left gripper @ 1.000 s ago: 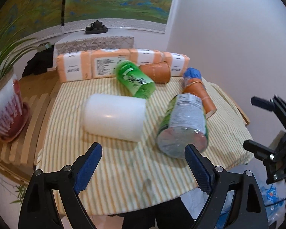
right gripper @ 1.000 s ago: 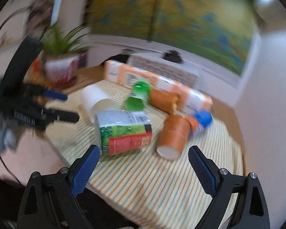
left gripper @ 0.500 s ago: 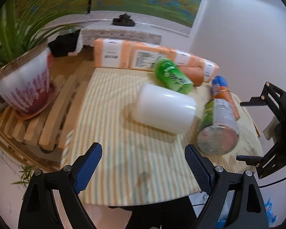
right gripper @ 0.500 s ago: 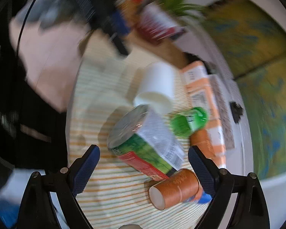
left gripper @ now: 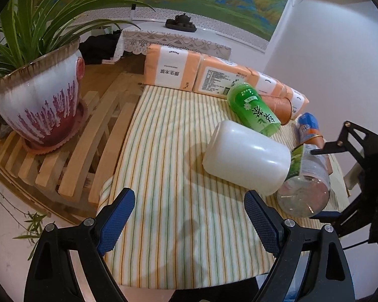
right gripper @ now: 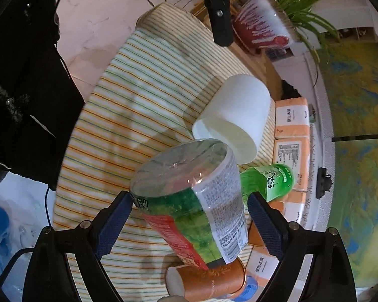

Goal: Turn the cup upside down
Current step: 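Roll the right tool and close its fingers around the jar's body, then lift the jar with the right gripper and turn it upright, lid up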

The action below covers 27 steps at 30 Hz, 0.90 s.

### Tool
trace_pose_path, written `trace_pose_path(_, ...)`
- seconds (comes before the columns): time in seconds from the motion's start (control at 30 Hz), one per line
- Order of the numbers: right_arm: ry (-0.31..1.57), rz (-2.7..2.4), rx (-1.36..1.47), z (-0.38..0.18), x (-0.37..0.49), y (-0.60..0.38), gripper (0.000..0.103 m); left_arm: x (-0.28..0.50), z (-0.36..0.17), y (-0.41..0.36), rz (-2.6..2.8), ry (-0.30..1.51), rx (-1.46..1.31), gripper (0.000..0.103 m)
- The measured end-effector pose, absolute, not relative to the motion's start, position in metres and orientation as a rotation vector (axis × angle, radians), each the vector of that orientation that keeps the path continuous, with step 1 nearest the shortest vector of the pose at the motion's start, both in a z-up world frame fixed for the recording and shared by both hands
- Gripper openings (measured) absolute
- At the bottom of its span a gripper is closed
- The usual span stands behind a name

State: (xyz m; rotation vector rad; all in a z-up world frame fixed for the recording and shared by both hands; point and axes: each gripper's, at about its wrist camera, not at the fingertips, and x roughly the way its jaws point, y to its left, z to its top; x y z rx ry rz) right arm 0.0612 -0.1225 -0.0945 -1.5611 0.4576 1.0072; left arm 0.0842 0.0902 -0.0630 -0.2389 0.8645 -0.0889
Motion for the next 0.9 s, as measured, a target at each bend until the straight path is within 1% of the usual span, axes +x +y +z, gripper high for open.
trace_pose_path(0.23,0.464,1.026,-1.567,-0.1,0.07,-0.112,0.09,0.088,-0.067,0.095,-0.085,0.874,-0.258,0.091)
trace_pose_path(0.47,0.473,1.0,-1.496,-0.096,0.071,-0.108,0.088,0.086,-0.067,0.095,-0.091,0.871,-0.258,0.091)
trace_pose_path(0.6,0.495,0.986,-1.332,-0.081,0.07,-0.113,0.088,0.082,-0.064,0.09,-0.107,0.862,-0.25,0.091)
trace_pose_path(0.63,0.498,0.982,-1.291,-0.077,0.071,-0.114,0.085,0.08,-0.062,0.088,-0.112,0.859,-0.249,0.091)
trace_pose_path(0.77,0.525,0.971,-1.055,-0.06,0.075,-0.122,0.086,0.075,-0.057,0.081,-0.127,0.845,-0.237,0.091)
trace_pose_path(0.9,0.551,0.936,-0.885,-0.057,0.079,-0.133,0.085,0.067,-0.051,0.074,-0.143,0.832,-0.219,0.091)
